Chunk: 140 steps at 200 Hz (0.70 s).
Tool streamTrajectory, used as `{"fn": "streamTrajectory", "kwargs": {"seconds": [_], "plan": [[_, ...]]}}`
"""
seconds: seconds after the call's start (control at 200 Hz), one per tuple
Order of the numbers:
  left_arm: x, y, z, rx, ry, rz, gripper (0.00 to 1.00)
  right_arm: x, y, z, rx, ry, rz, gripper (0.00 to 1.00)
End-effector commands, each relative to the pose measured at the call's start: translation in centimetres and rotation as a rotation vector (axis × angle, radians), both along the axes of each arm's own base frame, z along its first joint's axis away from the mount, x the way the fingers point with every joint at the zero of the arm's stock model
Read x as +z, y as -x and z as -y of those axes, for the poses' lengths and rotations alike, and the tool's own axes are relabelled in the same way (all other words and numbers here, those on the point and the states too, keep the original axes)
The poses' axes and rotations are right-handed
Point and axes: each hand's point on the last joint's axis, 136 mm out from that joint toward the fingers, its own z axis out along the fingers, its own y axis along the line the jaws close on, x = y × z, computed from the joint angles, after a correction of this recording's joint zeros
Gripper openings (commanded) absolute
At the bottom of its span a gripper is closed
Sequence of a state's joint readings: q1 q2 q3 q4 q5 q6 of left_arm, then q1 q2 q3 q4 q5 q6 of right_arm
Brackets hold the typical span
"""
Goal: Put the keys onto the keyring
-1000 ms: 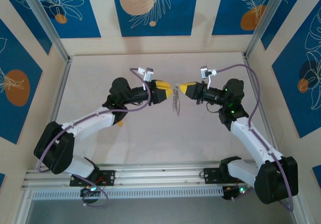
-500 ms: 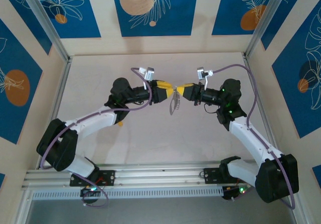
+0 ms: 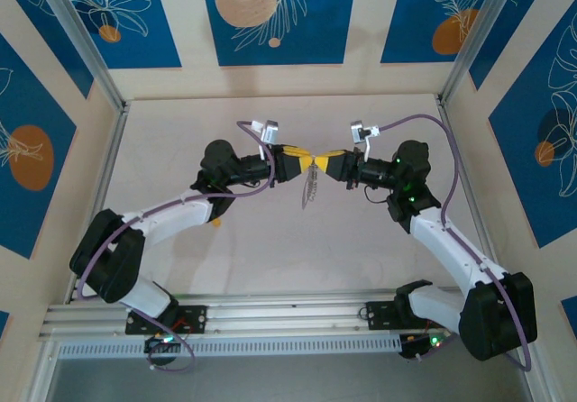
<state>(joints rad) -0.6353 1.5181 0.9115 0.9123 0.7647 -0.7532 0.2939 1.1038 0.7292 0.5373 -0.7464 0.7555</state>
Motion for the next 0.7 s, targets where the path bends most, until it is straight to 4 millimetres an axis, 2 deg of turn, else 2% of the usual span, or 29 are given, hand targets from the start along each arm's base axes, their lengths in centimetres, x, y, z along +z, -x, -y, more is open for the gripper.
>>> {"fn": "streamTrajectory", "kwargs": {"seconds": [0.0,0.1,0.235,0.35,0.455,0.58,0.695], "plan": [[2.0,0.3,0.0,-0.028,0.044,0.064,0.22,1.9,0.1,-0.1,-0.006,-0.012,0.079,0.00],[2.0,0.5,-0.1,-0.036,0.049,0.066,0.23,1.8,-0.1,-0.1,-0.017,-0.008,0.076,0.00],[1.9,0.7,-0.2,-0.043,0.059,0.060,0.33,1.5,-0.7,0.3,-0.055,-0.007,0.068,0.00],[1.7,0.7,-0.2,-0.044,0.067,0.050,0.37,1.5,-1.0,0.6,-0.074,-0.013,0.066,0.00],[1.6,0.6,-0.2,-0.049,0.083,0.039,0.36,1.6,-1.2,0.8,-0.087,-0.020,0.062,0.00],[1.5,0.5,0.0,-0.060,0.103,0.021,0.29,1.7,-1.2,0.9,-0.086,-0.025,0.064,0.00],[1.4,0.3,0.1,-0.067,0.118,0.012,0.28,1.8,-1.1,0.8,-0.085,-0.028,0.064,0.00]]}}
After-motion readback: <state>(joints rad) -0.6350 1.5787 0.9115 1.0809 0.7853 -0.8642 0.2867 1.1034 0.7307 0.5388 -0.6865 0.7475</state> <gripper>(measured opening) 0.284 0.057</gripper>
